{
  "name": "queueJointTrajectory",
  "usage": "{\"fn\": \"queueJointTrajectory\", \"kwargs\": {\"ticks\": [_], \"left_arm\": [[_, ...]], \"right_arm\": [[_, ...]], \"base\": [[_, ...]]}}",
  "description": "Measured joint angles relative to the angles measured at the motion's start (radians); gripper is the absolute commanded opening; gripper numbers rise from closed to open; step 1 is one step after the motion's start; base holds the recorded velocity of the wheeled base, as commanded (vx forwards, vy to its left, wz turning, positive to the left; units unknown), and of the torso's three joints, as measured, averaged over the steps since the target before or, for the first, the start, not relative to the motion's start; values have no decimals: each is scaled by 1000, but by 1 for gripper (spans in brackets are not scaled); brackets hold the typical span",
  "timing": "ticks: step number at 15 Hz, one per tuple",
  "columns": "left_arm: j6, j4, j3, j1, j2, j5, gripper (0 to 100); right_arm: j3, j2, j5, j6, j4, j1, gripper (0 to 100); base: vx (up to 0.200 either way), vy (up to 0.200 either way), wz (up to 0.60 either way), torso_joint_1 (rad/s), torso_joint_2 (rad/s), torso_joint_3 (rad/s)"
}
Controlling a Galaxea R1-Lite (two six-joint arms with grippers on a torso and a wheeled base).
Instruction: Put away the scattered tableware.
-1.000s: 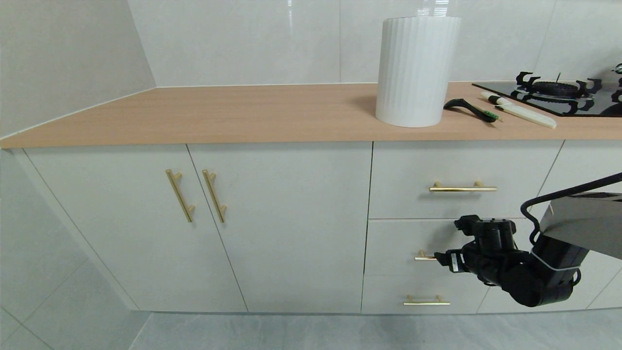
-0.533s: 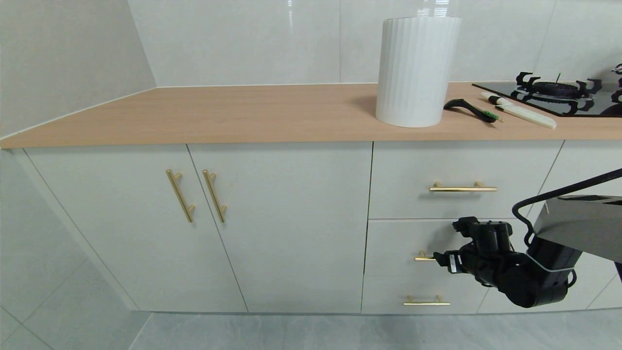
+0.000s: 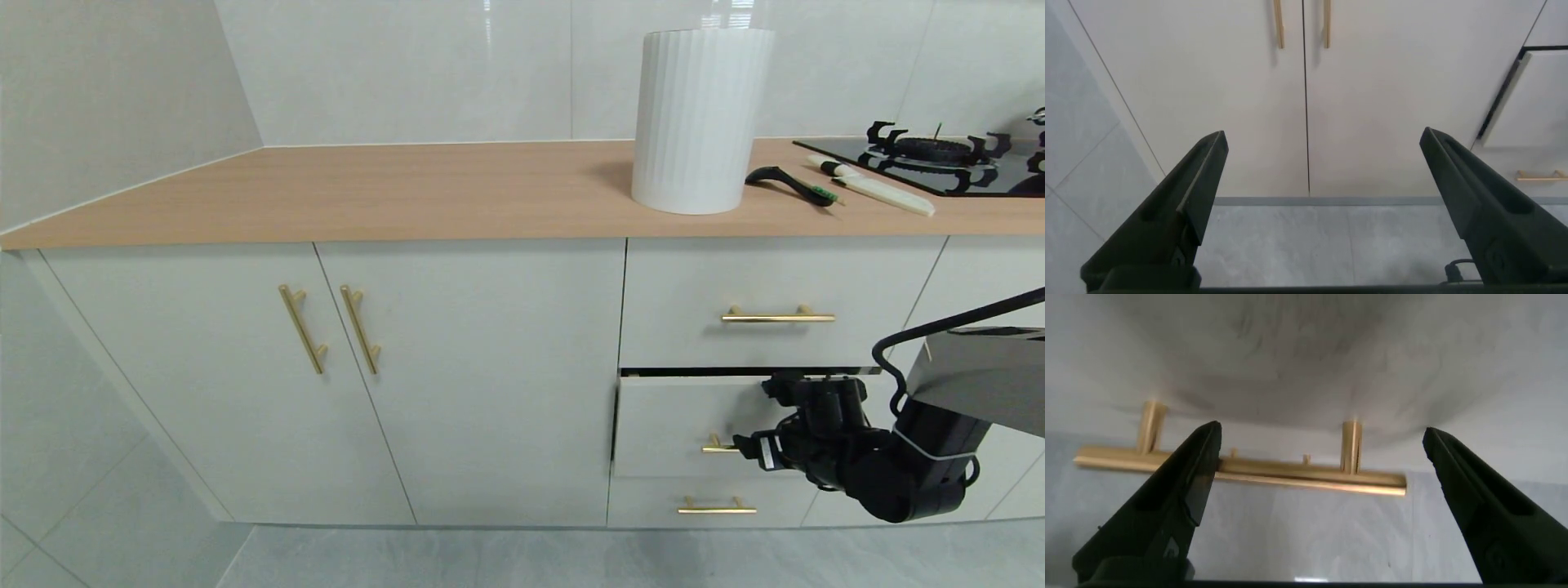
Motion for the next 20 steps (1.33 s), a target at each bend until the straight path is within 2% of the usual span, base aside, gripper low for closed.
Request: {"fn": "queueJointTrajectory", "kwargs": {"ticks": [2, 5, 7, 8, 12, 15, 20], "left_arm": [[-1, 0, 0, 0, 0, 0, 100], [-1, 0, 0, 0, 0, 0, 100], [-1, 0, -1, 0, 0, 0, 100], [-1, 0, -1, 0, 0, 0, 100], [-1, 0, 0, 0, 0, 0, 100], [0, 0, 0, 0, 0, 0, 100], [-1, 0, 0, 0, 0, 0, 100]], "right_arm": [[22, -83, 8, -6, 124, 6, 100], [30, -321, 50, -5, 453, 40, 100], [23, -478, 70, 1, 570, 73, 100], [16, -538, 74, 10, 585, 88, 100], [-16, -580, 31, 68, 467, 99, 100], [-23, -507, -10, 73, 380, 93, 100], [-39, -390, -21, 78, 287, 75, 100]], "base": [[0, 0, 0, 0, 0, 0], [0, 0, 0, 0, 0, 0], [0, 0, 0, 0, 0, 0], [0, 0, 0, 0, 0, 0], [0, 0, 0, 0, 0, 0], [0, 0, 0, 0, 0, 0], [0, 0, 0, 0, 0, 0]]}}
